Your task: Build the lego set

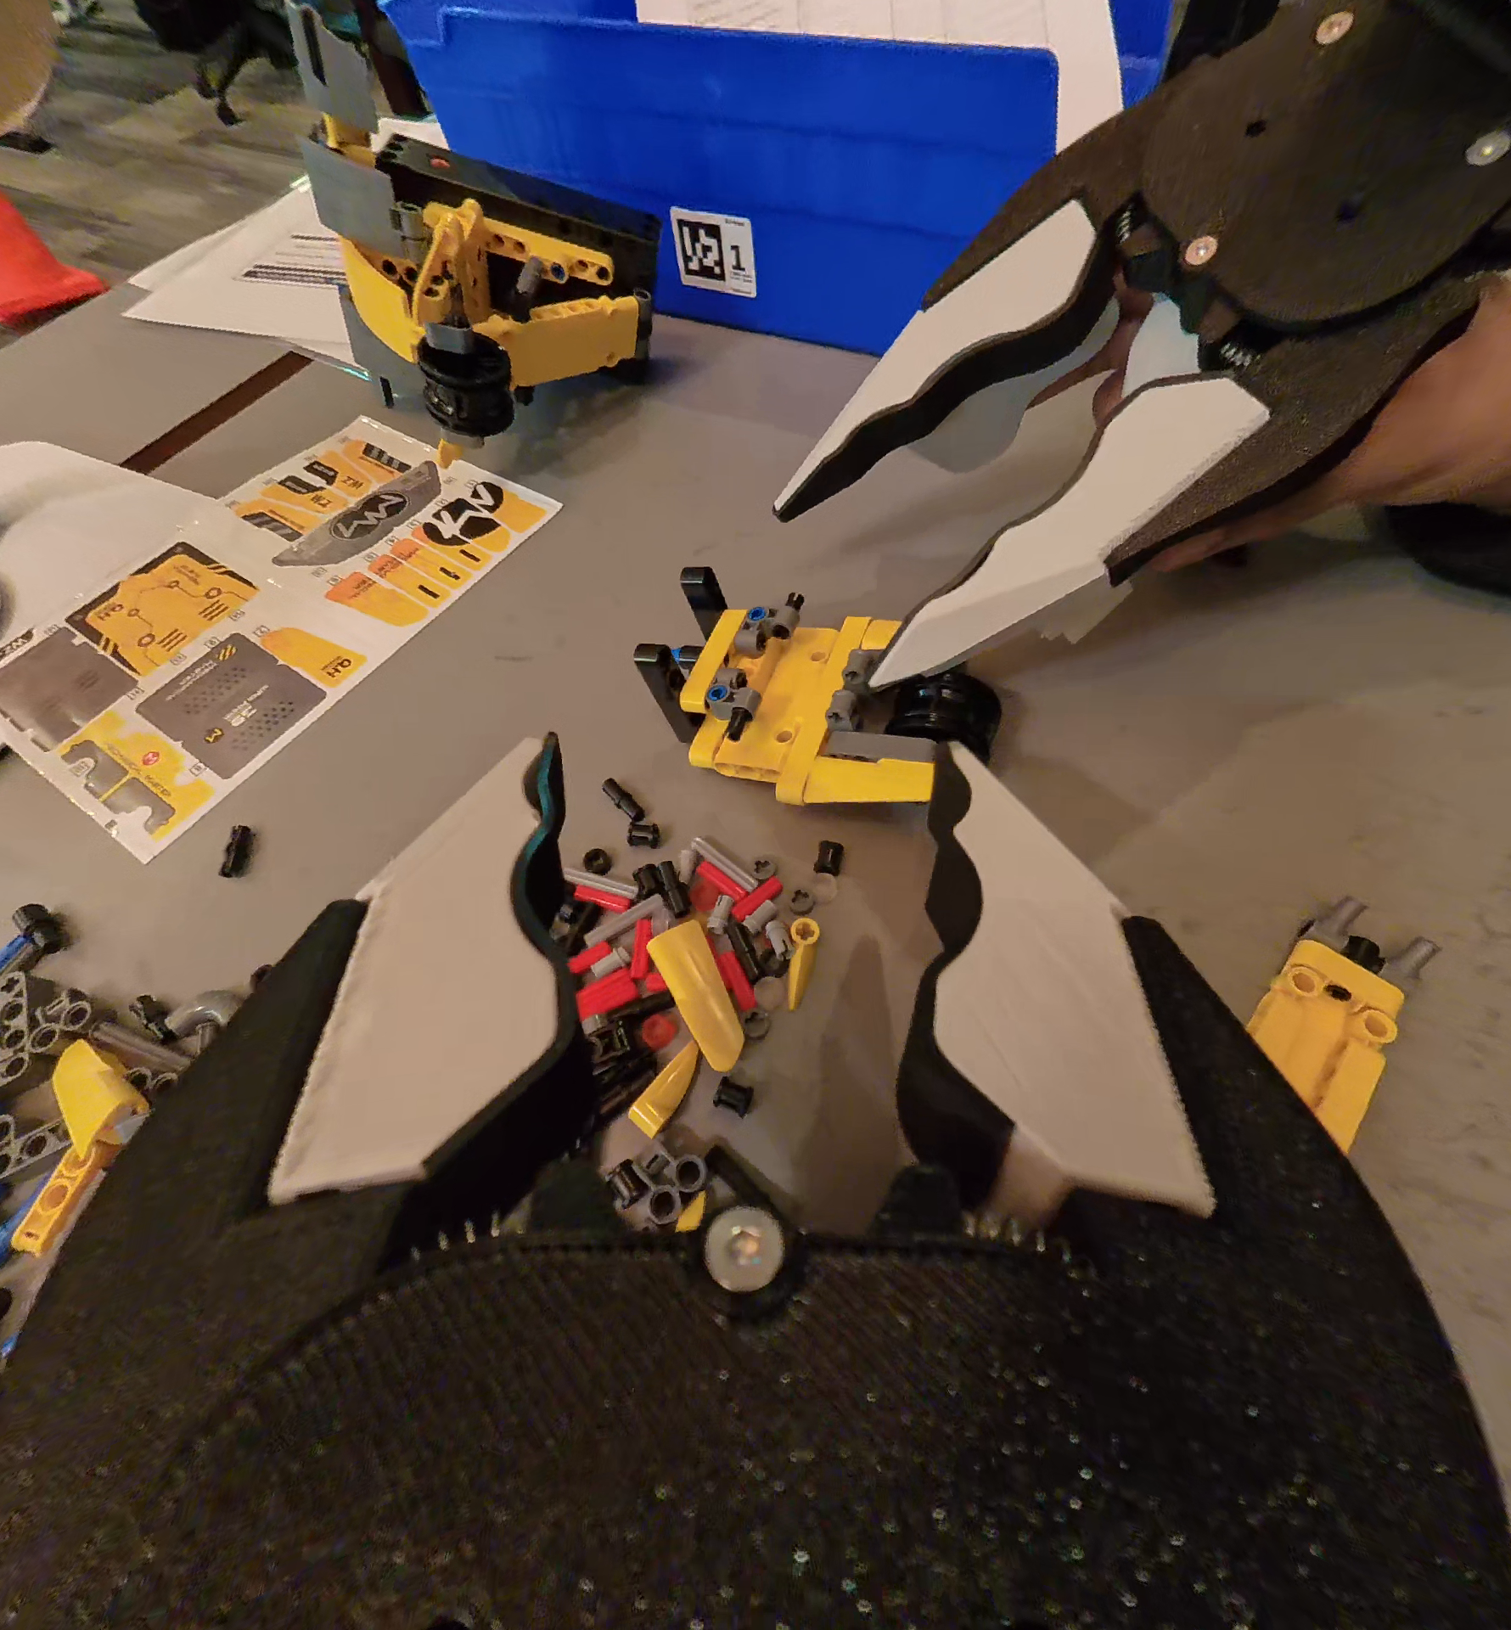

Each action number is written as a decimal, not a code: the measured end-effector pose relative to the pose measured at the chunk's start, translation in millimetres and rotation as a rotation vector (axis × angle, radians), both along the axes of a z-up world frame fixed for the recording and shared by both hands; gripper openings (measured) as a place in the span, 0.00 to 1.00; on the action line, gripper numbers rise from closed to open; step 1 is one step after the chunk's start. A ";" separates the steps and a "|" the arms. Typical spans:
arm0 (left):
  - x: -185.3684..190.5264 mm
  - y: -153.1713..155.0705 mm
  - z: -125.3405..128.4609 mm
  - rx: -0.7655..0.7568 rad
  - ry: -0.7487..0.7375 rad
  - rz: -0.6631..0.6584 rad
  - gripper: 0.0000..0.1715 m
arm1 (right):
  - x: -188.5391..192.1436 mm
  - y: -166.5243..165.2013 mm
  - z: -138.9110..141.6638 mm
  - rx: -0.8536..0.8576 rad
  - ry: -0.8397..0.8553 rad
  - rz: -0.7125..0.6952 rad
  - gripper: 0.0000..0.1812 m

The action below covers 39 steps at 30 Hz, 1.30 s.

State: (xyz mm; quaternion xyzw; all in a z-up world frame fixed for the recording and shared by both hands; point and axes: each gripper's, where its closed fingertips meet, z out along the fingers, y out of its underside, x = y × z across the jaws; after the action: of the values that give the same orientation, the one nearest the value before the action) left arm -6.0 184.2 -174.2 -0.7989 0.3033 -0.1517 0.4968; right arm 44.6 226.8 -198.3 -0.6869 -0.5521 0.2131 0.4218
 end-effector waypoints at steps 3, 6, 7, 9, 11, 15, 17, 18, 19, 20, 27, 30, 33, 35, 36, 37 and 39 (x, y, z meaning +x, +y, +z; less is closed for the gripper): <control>-3.1 1.7 2.9 0.012 -0.009 0.014 0.47 | -0.3 -4.4 5.6 0.003 0.033 0.026 0.37; -5.0 2.4 7.8 0.018 -0.039 0.021 0.48 | 0.6 -9.5 15.7 -0.011 0.098 0.059 0.39; -5.5 2.5 9.5 0.019 -0.050 0.022 0.48 | 1.5 -10.2 19.5 -0.019 0.120 0.066 0.40; -6.4 2.4 12.5 0.023 -0.065 0.023 0.48 | 2.3 -9.5 33.0 -0.018 0.188 0.061 0.40; -6.7 2.3 15.4 0.030 -0.077 0.024 0.48 | 0.0 -14.8 51.8 -0.021 0.297 0.082 0.39; -6.4 2.1 17.1 0.039 -0.084 0.020 0.48 | 0.2 -21.7 71.7 -0.040 0.414 0.107 0.37; -7.5 2.4 16.2 0.039 -0.074 0.018 0.48 | 1.1 -21.3 72.7 -0.055 0.423 0.105 0.37; -9.4 2.8 15.8 0.039 -0.058 0.019 0.47 | 1.2 -21.7 72.6 -0.067 0.426 0.106 0.37; -11.6 3.2 16.4 0.044 -0.043 0.020 0.45 | 1.1 -22.1 72.4 -0.077 0.429 0.107 0.37; -14.0 3.5 18.0 0.051 -0.032 0.022 0.44 | 1.0 -22.3 72.0 -0.082 0.429 0.107 0.37; -20.6 0.8 35.0 0.091 -0.062 0.026 0.42 | -6.0 -31.8 64.5 -0.116 0.406 0.141 0.37; -18.3 0.2 33.6 0.085 -0.074 0.014 0.42 | -10.0 -35.9 60.7 -0.131 0.399 0.156 0.38; -19.3 1.9 25.9 0.058 -0.066 0.017 0.42 | -11.5 -36.2 55.9 -0.144 0.383 0.158 0.38; -19.0 1.8 25.7 0.048 -0.081 0.016 0.42 | -11.5 -36.5 56.3 -0.148 0.385 0.158 0.38; -19.0 1.6 27.2 0.051 -0.088 0.016 0.42 | -11.1 -36.6 57.9 -0.144 0.390 0.158 0.38; -19.6 1.7 29.1 0.057 -0.090 0.019 0.42 | -10.5 -36.1 59.5 -0.137 0.394 0.156 0.38; -22.3 2.1 32.4 0.072 -0.087 0.029 0.41 | -8.9 -34.3 62.3 -0.123 0.401 0.149 0.38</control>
State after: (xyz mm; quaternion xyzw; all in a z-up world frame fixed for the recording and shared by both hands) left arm -28.3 186.3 -141.8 -0.7775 0.2753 -0.1681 0.5399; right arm 35.8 192.5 -135.9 -0.6126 -0.4923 0.4094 0.4634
